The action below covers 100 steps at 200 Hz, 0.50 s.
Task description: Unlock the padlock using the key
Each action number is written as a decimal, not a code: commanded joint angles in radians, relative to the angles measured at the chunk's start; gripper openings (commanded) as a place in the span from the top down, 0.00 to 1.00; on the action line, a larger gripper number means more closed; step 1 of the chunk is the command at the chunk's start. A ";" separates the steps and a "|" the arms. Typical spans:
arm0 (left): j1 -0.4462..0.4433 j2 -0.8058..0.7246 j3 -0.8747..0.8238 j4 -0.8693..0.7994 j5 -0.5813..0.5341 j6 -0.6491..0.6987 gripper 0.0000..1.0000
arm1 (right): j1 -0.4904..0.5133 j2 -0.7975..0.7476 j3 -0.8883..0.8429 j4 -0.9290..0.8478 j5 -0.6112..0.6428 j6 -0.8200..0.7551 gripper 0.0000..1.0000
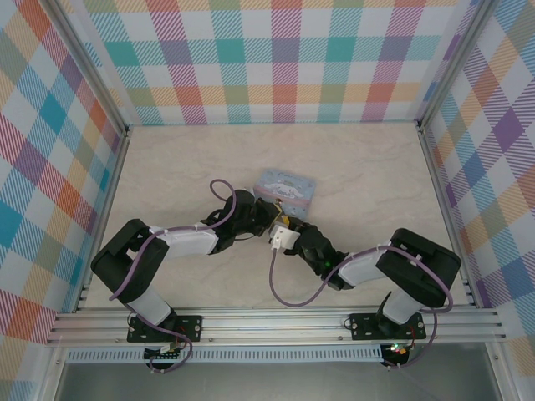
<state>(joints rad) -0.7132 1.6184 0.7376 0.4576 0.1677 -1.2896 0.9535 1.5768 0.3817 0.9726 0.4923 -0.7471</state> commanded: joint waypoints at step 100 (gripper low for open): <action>-0.011 -0.006 0.026 0.028 0.037 -0.020 1.00 | -0.022 -0.010 -0.011 0.074 -0.051 -0.024 0.72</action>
<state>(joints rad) -0.7132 1.6203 0.7376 0.4530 0.1932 -1.2980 0.9344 1.5379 0.3607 1.0000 0.4549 -0.7681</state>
